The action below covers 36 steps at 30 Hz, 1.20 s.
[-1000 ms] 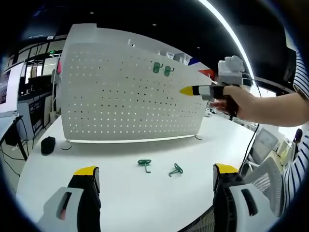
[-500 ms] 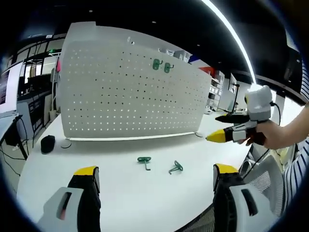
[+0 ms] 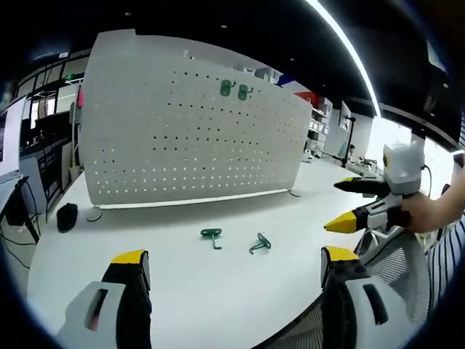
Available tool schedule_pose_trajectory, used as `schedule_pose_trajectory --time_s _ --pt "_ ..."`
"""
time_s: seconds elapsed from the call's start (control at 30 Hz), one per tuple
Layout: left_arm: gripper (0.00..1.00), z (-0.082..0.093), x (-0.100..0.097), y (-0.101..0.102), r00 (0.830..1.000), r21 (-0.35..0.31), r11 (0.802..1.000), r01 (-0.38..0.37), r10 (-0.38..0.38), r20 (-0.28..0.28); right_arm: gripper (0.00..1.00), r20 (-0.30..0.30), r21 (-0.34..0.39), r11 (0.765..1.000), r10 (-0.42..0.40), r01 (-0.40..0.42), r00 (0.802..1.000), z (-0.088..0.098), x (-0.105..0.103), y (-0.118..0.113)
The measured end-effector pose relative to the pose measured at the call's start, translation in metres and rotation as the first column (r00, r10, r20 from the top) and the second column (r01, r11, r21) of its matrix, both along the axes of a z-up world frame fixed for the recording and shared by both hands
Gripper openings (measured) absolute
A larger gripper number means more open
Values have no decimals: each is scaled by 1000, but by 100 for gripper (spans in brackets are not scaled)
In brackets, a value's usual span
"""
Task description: Insert the hook assembly into the mounting plate slot until the hook locks in place.
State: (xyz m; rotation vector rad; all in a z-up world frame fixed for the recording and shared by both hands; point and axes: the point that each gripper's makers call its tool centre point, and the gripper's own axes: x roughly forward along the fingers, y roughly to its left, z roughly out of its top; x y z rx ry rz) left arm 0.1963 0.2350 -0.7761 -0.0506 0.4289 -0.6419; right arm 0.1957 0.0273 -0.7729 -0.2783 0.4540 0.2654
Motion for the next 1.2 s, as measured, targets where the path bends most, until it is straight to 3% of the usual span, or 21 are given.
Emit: schedule_pose_trajectory --time_s 0.17,0.47,0.67,1.2 --pt "100 -1 -1 -2 1000 8 1000 6 -6 -7 88 -4 14 999 32 -32 999 -4 -1 10" --pt "100 -14 11 -18 997 42 997 58 -56 -60 82 67 -19 990 140 -139 988 1 -4 35" --pt "98 -26 38 -25 991 70 991 111 -105 -83 82 29 18 989 149 -149 988 -7 -2 38" --pt "76 -70 102 -49 958 122 957 263 -243 -152 74 -9 28 988 150 -150 989 -17 -2 36"
